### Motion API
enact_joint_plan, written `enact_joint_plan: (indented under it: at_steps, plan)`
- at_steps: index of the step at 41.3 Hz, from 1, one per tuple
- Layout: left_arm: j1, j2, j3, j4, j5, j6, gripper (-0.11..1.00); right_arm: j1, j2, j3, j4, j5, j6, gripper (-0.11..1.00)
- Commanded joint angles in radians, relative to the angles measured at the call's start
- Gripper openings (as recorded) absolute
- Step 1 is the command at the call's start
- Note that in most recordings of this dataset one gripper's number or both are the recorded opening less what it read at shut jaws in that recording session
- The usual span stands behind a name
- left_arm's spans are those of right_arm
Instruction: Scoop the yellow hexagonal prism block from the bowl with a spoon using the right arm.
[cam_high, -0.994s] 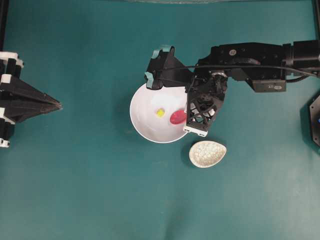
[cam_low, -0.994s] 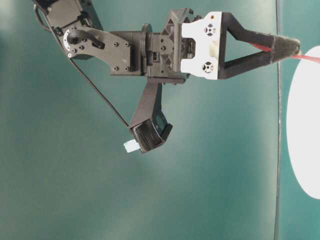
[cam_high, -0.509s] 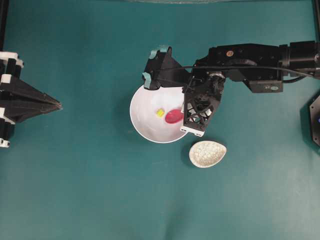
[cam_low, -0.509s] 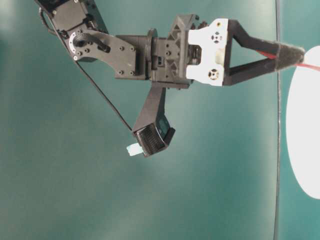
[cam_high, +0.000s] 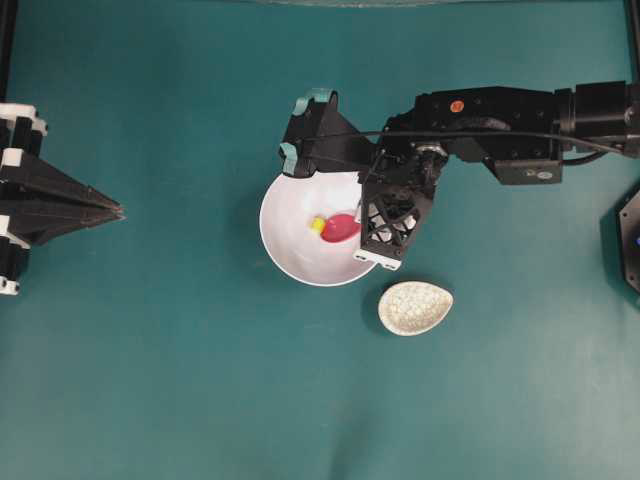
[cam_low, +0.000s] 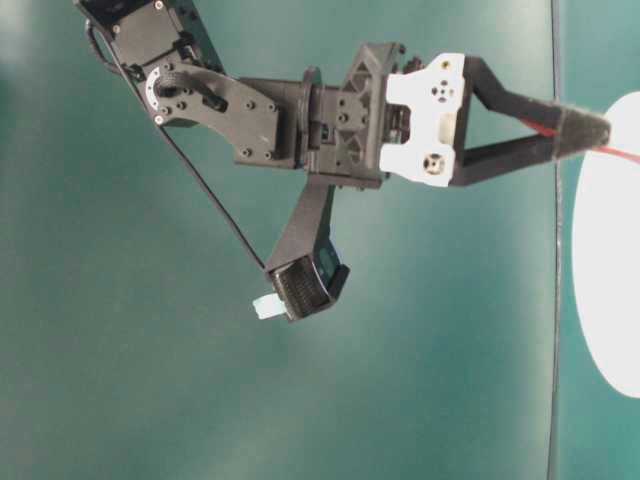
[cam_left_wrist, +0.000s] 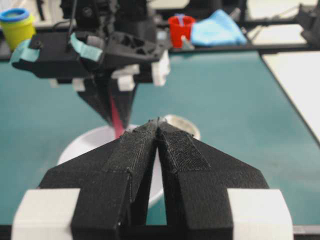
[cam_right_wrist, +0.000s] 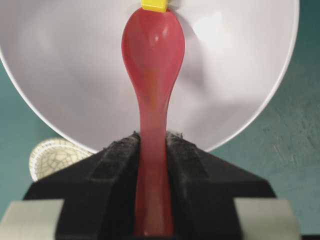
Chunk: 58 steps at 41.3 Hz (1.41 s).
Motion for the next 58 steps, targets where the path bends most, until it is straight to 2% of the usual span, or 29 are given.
enact_joint_plan:
  at_steps: [1,33,58]
  plan:
    - [-0.002,0.005,-0.021,0.003,-0.005,0.002,0.07,-0.005,-0.015,-0.026,0.003,-0.017,0.0,0.22]
    - [-0.002,-0.002,-0.023,0.003,-0.002,0.0,0.07,-0.006,-0.015,-0.02,0.003,-0.19,0.0,0.22]
    - [-0.003,-0.003,-0.023,0.003,0.0,0.0,0.07,-0.006,-0.017,-0.017,-0.002,-0.218,0.002,0.22]
